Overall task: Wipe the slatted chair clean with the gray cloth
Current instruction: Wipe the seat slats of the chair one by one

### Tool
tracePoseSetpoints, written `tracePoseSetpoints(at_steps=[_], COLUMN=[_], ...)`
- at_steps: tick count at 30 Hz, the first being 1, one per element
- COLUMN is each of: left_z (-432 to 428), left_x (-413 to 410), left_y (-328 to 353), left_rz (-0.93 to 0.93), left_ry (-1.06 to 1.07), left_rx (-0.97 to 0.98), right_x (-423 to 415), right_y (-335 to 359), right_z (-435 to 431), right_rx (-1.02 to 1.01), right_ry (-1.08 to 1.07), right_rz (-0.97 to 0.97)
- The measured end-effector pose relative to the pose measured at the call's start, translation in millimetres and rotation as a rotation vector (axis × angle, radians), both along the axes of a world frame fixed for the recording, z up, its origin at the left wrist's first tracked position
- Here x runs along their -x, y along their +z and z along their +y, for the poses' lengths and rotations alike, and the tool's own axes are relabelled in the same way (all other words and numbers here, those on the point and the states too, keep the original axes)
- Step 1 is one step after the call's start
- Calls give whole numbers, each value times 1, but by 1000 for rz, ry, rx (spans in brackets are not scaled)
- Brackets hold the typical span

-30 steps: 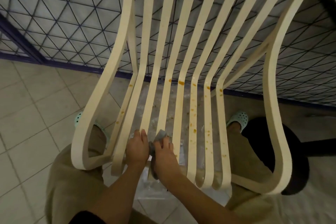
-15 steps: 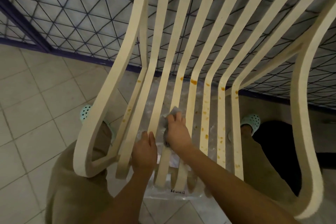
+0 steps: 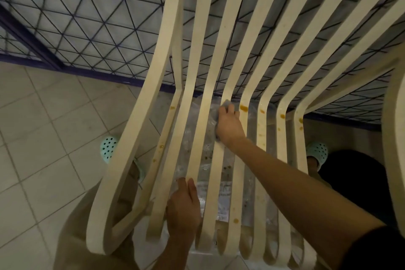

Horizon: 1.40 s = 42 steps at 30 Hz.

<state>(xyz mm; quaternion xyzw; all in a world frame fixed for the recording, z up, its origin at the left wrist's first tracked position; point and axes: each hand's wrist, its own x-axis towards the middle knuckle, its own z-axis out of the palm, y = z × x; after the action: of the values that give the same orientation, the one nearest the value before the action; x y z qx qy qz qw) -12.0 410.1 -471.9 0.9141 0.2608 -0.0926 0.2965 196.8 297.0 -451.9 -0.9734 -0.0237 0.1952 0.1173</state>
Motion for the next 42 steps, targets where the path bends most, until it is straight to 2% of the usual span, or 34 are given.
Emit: tracePoseSetpoints(at_steps=[6, 10, 13, 15, 18, 21, 23, 27, 32, 37, 42], left_z=[-3, -3, 0, 1, 6, 10, 16, 16, 3, -3, -4], left_x=[-3, -2, 1, -1, -7, -21, -36, -70, -111, -111, -113], left_y=[12, 13, 6, -2, 0, 15, 15, 11, -3, -33, -28], left_rz=[-84, -101, -124, -65, -50, -42, -51, -45, -111, -188, -189], left_ry=[-75, -172, -110, -171, -409, -478, -521, -612, -572, -544, -511], left_rx=[2, -57, -3, -6, -161, -79, -100, -99, -41, -113, -121], right_x=[-9, 29, 73, 103, 141, 161, 164, 154, 120, 66, 9], right_y=[1, 7, 15, 21, 27, 26, 26, 29, 16, 8, 2], right_z=[-2, -1, 2, 3, 6, 7, 6, 4, 0, -5, -11], right_rx=[23, 25, -2, -1, 18, -34, -55, -31, -70, -95, -66], right_ry=[-18, 35, 65, 99, 152, 115, 113, 157, 110, 82, 86], right_rz=[6, -6, 21, 51, 74, 100, 108, 146, 137, 69, 31])
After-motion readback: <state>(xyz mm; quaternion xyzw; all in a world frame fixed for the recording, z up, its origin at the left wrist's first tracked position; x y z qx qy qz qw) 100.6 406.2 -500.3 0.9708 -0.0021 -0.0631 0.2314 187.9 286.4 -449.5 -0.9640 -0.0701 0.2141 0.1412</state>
